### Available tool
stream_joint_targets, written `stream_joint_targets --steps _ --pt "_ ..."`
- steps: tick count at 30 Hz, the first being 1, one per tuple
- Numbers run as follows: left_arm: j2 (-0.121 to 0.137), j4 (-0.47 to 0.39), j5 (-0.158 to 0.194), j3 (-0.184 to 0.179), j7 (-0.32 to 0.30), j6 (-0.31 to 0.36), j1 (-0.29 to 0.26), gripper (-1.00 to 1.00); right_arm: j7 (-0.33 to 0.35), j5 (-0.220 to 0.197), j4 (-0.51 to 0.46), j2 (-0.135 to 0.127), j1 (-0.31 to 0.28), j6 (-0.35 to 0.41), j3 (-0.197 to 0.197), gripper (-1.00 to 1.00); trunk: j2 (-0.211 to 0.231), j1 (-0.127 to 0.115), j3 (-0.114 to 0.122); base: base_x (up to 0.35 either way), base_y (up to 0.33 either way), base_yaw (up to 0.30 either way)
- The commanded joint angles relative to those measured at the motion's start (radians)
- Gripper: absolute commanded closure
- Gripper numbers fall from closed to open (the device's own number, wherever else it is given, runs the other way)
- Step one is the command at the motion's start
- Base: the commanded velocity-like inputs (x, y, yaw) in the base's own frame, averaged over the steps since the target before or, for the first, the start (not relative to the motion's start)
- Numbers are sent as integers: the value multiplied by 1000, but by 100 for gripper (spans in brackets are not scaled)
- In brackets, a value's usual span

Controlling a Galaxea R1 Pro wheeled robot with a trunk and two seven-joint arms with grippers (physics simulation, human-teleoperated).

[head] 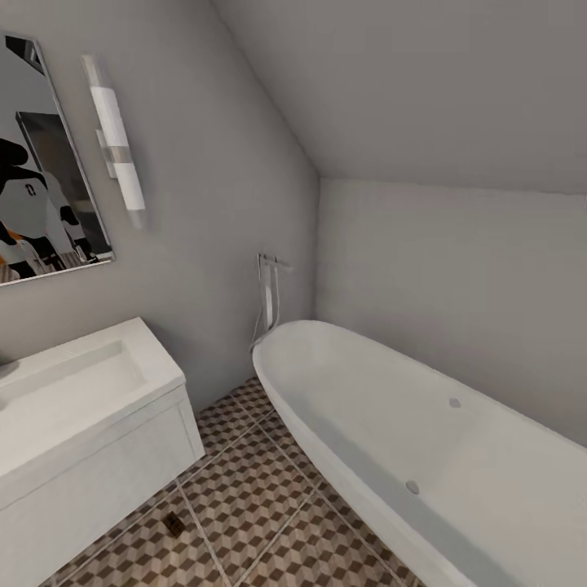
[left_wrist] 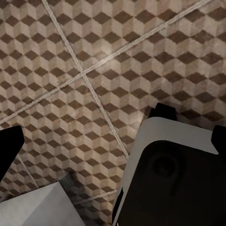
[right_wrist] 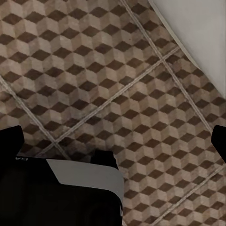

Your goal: Take the four mousetraps from the cabinet in the bathroom and place them on the bathroom floor. Make sure all four end up on the same floor surface, and ensure that at least two of them are either under or directly next to the same bathroom sink.

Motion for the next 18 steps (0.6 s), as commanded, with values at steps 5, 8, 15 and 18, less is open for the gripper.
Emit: stream_joint_targets --steps 5,8,15,18 --pt "0 1 7 -8 1 2 -1 -100 -2 -11 2 1 -1 -5 8 -100 -1 0 -1 0 0 -2" --pt "0 1 7 -8 1 2 -1 -100 -2 -10 2 3 -1 -5 8 -100 -1 0 -1 0 0 0" --pt "0 1 7 -8 1 2 -1 -100 -1 -11 2 3 -1 -5 8 -100 -1 0 2 0 0 -185" --pt "0 1 7 -8 1 2 -1 -100 -1 -11 2 3 0 -5 8 -100 -1 0 4 0 0 -276"
